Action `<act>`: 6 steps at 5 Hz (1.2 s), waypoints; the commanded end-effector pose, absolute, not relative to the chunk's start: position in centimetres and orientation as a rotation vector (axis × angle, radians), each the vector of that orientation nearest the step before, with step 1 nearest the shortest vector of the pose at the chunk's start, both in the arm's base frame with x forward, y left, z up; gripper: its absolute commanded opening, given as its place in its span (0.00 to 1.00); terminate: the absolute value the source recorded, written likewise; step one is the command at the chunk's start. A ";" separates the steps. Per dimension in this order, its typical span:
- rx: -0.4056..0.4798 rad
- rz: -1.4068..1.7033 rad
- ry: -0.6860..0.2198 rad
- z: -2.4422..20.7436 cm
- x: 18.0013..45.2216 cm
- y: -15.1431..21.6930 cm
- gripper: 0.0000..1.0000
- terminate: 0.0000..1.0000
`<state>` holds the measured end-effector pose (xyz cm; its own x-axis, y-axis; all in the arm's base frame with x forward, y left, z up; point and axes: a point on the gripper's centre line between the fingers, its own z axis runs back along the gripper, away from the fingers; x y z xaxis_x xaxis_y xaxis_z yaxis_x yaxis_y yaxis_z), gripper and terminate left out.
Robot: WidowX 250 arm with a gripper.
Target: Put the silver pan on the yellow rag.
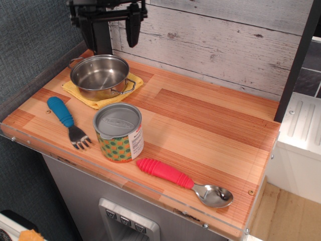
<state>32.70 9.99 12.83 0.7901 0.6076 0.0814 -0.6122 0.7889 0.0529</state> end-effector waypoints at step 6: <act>0.091 0.600 0.001 13.4 17.9 4.9 1.00 0.00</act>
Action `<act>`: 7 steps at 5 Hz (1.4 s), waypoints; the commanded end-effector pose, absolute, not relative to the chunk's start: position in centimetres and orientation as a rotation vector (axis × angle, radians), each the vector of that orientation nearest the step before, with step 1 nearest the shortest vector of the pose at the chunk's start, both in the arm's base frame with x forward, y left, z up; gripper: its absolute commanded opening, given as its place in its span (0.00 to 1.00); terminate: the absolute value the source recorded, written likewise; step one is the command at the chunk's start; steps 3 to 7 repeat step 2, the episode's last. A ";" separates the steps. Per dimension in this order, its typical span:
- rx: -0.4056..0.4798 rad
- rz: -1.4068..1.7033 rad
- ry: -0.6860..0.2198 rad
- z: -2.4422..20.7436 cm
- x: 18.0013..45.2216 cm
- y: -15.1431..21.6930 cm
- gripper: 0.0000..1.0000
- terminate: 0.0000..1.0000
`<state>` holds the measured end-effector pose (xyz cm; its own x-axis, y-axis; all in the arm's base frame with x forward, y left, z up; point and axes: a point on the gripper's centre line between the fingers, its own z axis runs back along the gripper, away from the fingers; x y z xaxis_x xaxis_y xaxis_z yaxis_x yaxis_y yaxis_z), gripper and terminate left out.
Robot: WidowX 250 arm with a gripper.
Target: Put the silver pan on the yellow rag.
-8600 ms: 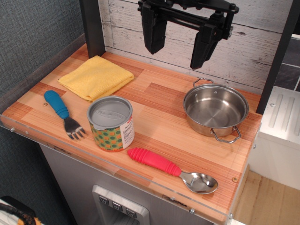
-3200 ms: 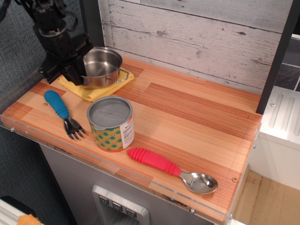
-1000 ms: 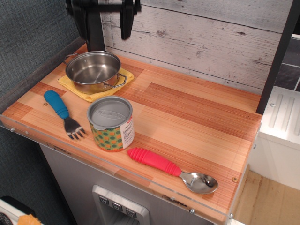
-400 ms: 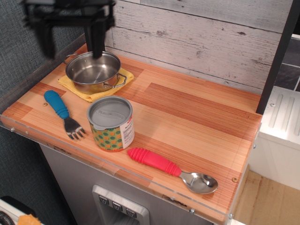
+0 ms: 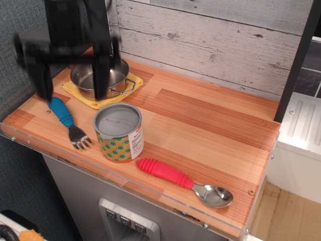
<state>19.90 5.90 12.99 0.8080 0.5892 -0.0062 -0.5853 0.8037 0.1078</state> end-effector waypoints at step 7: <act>0.091 0.600 0.001 13.4 17.9 4.9 1.00 1.00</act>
